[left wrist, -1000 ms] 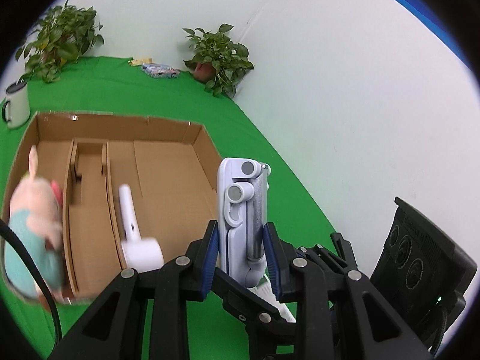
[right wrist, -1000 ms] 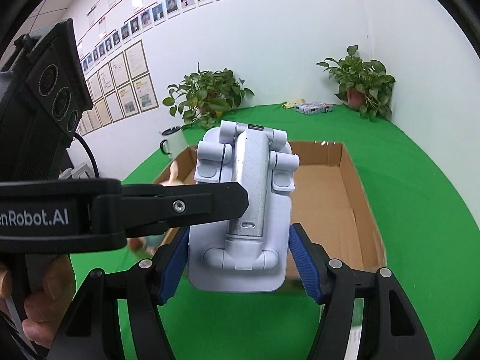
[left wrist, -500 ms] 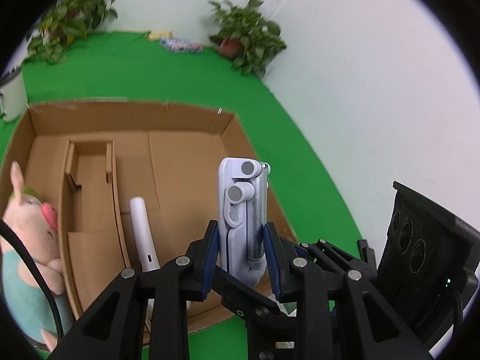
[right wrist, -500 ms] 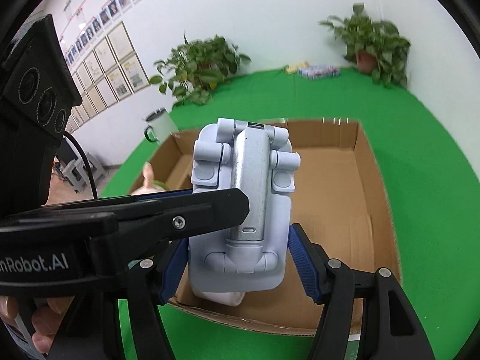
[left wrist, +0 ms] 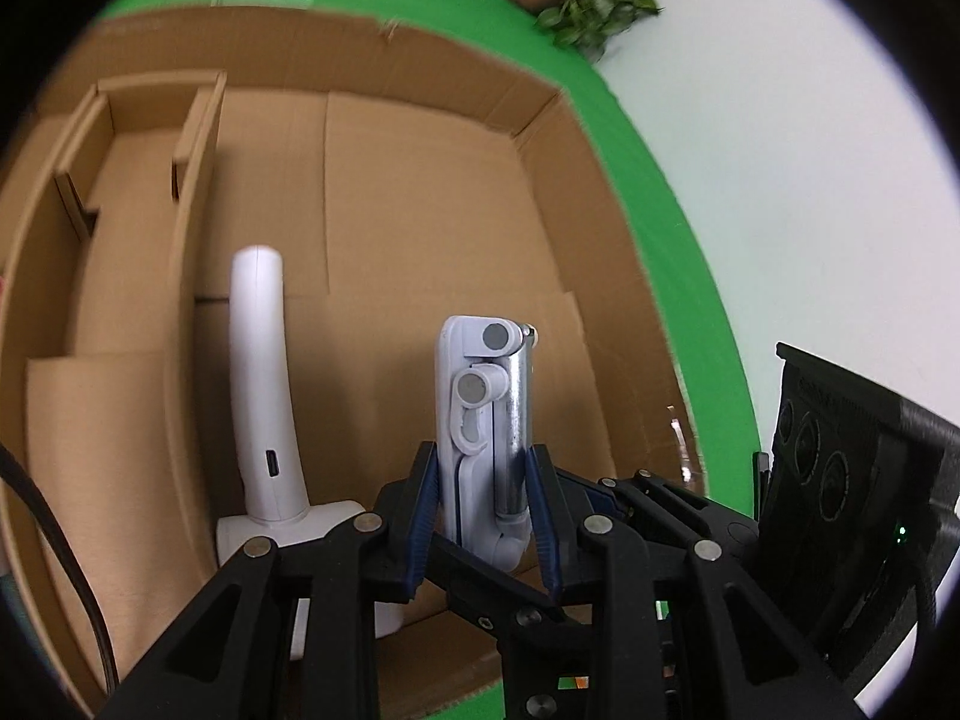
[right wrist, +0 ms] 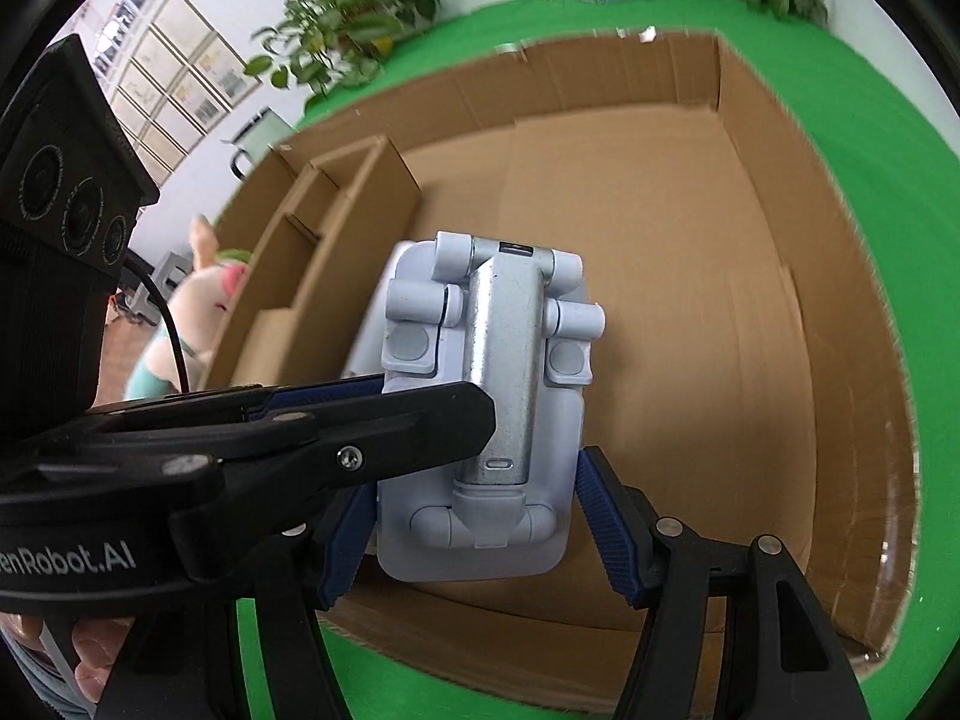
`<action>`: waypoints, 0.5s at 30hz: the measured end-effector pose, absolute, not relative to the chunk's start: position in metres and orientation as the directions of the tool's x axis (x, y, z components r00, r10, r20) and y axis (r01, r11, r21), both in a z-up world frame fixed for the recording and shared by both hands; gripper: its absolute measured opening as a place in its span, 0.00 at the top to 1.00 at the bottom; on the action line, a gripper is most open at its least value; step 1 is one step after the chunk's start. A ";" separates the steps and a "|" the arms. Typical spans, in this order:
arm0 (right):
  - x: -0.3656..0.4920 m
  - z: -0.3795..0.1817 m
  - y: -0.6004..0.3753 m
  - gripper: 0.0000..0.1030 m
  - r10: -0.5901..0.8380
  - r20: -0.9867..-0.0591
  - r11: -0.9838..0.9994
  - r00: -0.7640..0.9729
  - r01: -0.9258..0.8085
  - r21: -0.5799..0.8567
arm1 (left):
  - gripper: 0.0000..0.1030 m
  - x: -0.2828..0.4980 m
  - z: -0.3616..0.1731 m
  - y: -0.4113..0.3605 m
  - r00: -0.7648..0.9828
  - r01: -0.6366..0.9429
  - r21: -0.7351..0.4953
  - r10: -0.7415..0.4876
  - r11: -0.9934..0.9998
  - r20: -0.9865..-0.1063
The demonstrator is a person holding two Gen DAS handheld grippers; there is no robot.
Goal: Organize objects
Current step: 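Carry the white stand with the right gripper over the open box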
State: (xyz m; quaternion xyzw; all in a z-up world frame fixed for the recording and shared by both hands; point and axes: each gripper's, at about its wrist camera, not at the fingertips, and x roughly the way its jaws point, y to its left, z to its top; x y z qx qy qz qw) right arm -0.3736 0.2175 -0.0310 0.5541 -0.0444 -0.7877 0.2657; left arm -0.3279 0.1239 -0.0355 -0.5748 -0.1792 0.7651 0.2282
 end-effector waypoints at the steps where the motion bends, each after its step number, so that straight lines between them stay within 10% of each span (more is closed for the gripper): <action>1: -0.377 -0.037 0.217 0.40 -0.465 -0.857 -0.855 -0.222 0.363 0.370 | 0.74 -0.329 -0.041 0.125 -0.223 -0.134 -0.535 0.551 -0.835 -0.804; 15: -0.386 -0.057 0.221 0.36 -0.514 -0.847 -0.833 -0.137 0.316 0.455 | 0.72 -0.317 0.010 0.100 -0.348 -0.169 -0.455 0.485 -0.874 -0.802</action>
